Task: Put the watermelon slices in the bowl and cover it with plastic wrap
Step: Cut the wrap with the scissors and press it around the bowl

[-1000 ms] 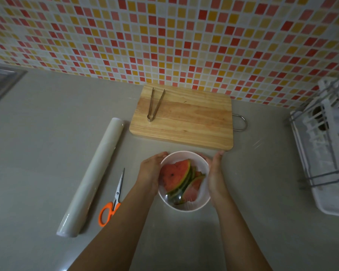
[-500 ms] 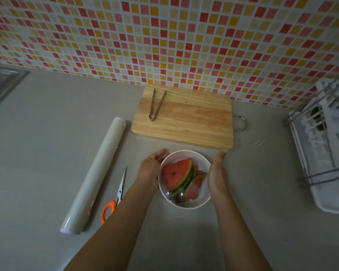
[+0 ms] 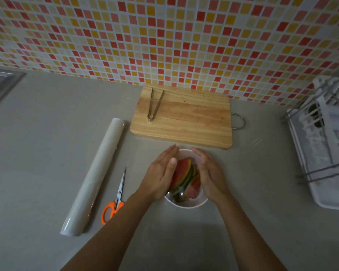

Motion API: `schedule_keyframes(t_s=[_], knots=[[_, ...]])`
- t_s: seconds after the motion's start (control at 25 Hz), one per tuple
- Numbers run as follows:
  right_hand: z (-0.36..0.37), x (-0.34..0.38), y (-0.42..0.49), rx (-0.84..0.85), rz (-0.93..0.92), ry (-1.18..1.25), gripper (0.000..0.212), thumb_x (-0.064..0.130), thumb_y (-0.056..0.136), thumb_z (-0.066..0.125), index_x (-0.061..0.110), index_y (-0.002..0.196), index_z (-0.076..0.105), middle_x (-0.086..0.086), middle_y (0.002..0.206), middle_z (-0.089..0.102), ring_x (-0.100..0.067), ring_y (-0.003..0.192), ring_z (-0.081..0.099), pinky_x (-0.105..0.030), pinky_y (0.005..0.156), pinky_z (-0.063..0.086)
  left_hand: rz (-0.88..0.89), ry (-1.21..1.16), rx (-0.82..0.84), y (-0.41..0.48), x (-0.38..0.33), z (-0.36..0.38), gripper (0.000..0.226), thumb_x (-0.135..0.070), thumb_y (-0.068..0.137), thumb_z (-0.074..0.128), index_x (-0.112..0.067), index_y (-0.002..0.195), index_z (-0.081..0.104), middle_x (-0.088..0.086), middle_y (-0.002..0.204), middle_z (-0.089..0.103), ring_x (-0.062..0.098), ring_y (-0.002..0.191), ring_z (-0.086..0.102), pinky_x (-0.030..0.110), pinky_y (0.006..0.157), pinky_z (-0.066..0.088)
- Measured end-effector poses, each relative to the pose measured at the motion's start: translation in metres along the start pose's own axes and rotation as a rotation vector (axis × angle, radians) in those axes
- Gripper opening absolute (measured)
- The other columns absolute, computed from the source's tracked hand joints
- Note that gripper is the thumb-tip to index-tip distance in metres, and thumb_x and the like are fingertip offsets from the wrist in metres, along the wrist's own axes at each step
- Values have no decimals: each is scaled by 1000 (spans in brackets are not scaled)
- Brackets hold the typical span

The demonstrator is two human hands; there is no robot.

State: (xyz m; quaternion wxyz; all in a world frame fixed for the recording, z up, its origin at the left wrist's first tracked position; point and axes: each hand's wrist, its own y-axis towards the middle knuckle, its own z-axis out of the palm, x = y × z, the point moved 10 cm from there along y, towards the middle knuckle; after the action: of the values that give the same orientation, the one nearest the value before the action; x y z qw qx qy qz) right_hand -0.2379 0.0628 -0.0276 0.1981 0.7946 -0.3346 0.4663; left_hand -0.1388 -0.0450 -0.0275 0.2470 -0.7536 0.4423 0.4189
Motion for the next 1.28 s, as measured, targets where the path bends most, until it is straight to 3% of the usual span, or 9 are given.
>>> schedule_keyframes(t_s=[0.24, 0.36, 0.52, 0.64, 0.76, 0.88, 0.96, 1.16, 1.28], knots=[[-6, -10, 0, -112, 111, 0, 70, 70, 82, 10, 31, 117, 57, 12, 110, 61, -5, 103, 55, -16, 84, 38, -83, -30, -72, 1, 9, -1, 60, -52, 95, 16, -22, 137, 47, 3, 130, 58, 14, 118, 52, 31, 101, 41], [-10, -15, -2, -164, 190, 28, 74, 69, 81, 9, 27, 109, 62, 3, 101, 67, -12, 96, 61, -27, 82, 46, -59, -34, -125, 1, 2, -7, 53, -48, 97, 18, -21, 115, 59, -2, 101, 64, 14, 96, 61, 26, 82, 47], [-15, -30, -7, -200, 348, 4, 88, 79, 70, -4, 27, 84, 66, 4, 79, 63, -15, 77, 58, -28, 73, 41, -146, 58, -102, 3, 8, -11, 60, -52, 97, 13, -16, 90, 60, 1, 84, 62, 20, 83, 59, 29, 71, 42], [-24, -35, -2, -198, 327, 58, 98, 89, 61, -2, 29, 98, 66, 11, 95, 62, -10, 90, 57, -26, 81, 41, -189, -7, -104, 10, 15, -22, 63, -57, 95, 10, -24, 99, 64, -7, 103, 61, 10, 97, 55, 20, 78, 38], [-3, -28, 7, -6, 201, 268, 77, 88, 69, 17, 42, 115, 59, 22, 120, 58, 2, 112, 53, -13, 94, 40, -236, -324, 45, 13, 23, -3, 61, -62, 92, 14, -35, 127, 57, -8, 126, 57, 10, 119, 51, 22, 94, 39], [19, -37, 11, 101, 271, 534, 73, 83, 71, 31, 31, 109, 66, -3, 112, 69, -19, 108, 62, -41, 97, 46, -293, -478, 116, 16, 25, 12, 59, -57, 94, 18, -30, 118, 65, 6, 119, 67, 22, 114, 60, 45, 101, 46], [26, -37, 12, 148, 291, 595, 76, 81, 75, 31, 22, 107, 68, -10, 106, 71, -27, 105, 64, -48, 96, 46, -310, -491, 135, 17, 24, 13, 63, -57, 94, 18, -23, 115, 68, 8, 115, 69, 23, 111, 62, 50, 102, 44], [23, -46, 13, 146, 380, 421, 85, 90, 64, 21, 28, 91, 72, -3, 89, 75, -18, 88, 69, -45, 90, 51, -348, -428, 168, 19, 27, 14, 63, -55, 98, 17, -21, 116, 68, 8, 112, 70, 22, 108, 63, 49, 102, 44], [13, -47, 13, 78, 399, 284, 86, 94, 57, 15, 33, 79, 71, 9, 76, 74, -4, 74, 68, -31, 72, 52, -373, -430, 164, 17, 29, 14, 63, -54, 98, 18, -20, 115, 68, 9, 110, 71, 22, 106, 64, 49, 102, 45]])
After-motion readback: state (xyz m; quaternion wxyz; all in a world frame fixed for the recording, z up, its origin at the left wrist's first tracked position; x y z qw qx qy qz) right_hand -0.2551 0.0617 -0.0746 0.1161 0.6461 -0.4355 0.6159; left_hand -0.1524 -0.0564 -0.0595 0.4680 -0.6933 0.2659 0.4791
